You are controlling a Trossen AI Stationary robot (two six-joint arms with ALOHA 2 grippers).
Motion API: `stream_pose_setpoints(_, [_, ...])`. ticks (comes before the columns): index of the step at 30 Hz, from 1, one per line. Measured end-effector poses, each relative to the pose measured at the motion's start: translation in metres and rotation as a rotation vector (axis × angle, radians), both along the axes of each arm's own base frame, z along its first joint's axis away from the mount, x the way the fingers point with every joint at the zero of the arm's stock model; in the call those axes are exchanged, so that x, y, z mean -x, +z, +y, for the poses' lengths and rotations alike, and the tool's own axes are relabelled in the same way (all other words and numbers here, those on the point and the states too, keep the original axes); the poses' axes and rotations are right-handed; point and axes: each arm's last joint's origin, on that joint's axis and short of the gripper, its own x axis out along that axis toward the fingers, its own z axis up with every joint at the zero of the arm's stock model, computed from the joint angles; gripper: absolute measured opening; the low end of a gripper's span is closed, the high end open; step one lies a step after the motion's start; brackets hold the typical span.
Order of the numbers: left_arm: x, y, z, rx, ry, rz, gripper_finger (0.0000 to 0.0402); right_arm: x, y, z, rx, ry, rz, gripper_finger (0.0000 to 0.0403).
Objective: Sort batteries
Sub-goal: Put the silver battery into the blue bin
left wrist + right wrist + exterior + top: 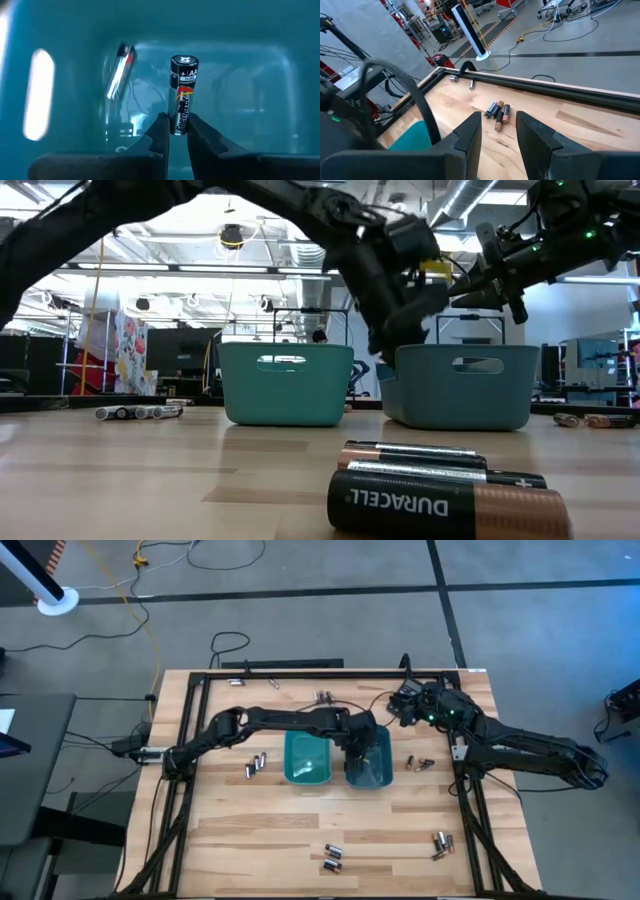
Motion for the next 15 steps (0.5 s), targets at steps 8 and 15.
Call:
stream_pose_setpoints(8, [-0.0015,-0.0056,-0.0017,0.002,-0.004,0.008,0.0039,-0.0001,0.0,0.0001,0.0,0.001,-0.001,0.0138])
stream_pose_setpoints(15, [-0.0019,-0.0056,-0.0057,0.006,-0.007,0.008,0.0079,-0.0001,0.0,0.0002,0.0,0.002,-0.001,0.0138])
